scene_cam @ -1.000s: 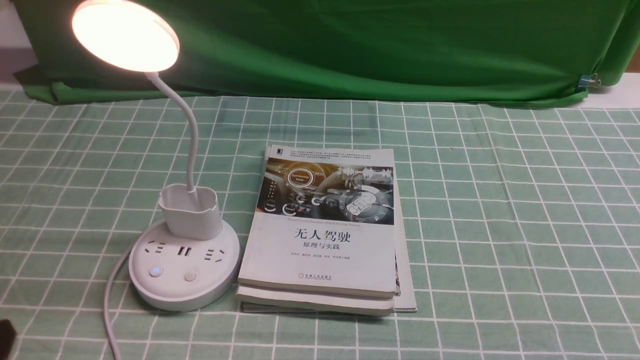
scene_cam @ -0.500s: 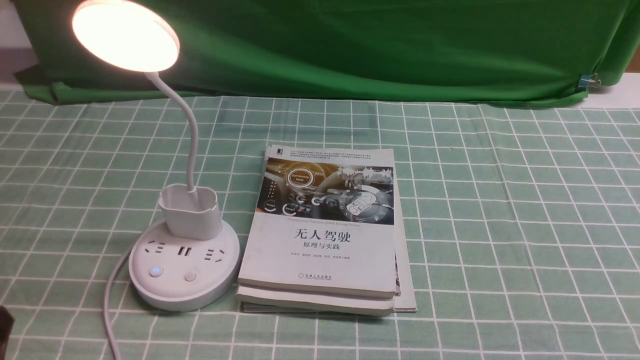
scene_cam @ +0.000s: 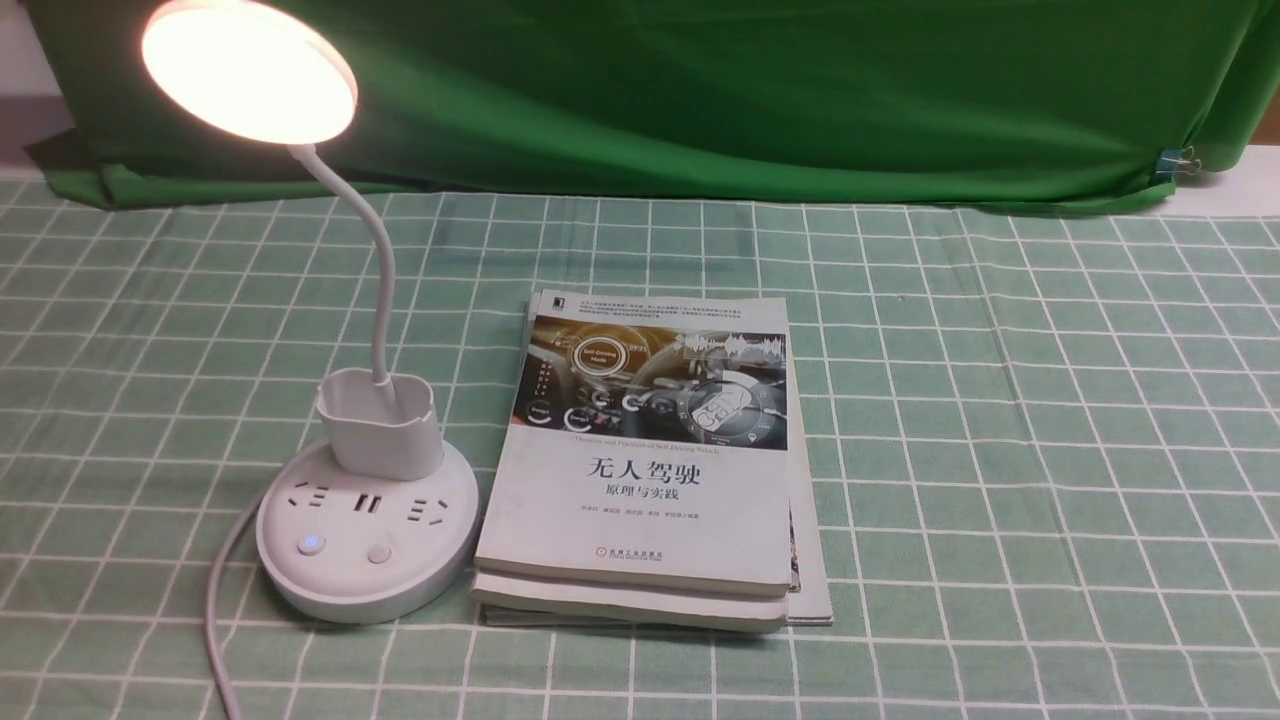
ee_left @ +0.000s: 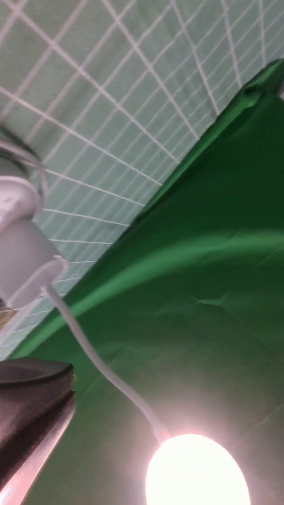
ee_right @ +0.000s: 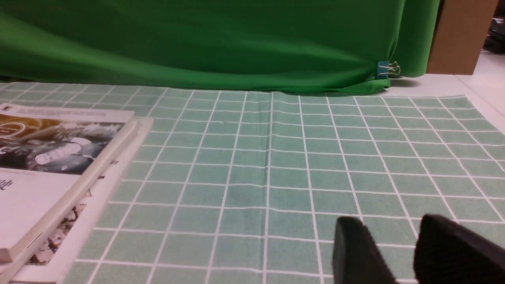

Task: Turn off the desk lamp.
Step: Use the left arm to press the button switch on the lamp holder

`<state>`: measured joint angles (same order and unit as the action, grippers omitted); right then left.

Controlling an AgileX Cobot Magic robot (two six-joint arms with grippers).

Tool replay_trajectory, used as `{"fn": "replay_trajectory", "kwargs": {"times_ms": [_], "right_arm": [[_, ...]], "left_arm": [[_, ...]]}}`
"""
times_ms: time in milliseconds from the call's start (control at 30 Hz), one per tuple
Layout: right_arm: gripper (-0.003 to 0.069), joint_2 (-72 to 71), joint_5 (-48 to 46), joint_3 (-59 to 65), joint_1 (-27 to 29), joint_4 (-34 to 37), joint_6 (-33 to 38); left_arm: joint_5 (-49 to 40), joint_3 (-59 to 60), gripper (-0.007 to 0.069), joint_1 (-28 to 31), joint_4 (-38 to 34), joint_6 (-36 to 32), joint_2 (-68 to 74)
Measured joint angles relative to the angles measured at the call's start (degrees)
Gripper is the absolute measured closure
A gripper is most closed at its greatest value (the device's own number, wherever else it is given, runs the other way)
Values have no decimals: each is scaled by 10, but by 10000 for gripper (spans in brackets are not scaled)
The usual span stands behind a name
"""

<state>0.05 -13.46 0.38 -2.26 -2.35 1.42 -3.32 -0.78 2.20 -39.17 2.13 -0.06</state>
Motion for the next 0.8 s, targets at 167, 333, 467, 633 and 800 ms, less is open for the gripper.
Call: {"fn": "replay_trajectory", "kwargs": {"times_ms": [167,333,467,633,800], "right_arm": [[417,0,0,0,0,0,0],[417,0,0,0,0,0,0],[417,0,0,0,0,0,0],[417,0,0,0,0,0,0],[417,0,0,0,0,0,0]], "left_arm": [[-149,-130,624,0,85,-9,70],[-364,-287,624,0,172,-29,252],[-468,-361,624,0,183,-74,377],[-497,-410,624,-17,191,-91,503],[-511,-439,624,-101,230,-76,588]]}}
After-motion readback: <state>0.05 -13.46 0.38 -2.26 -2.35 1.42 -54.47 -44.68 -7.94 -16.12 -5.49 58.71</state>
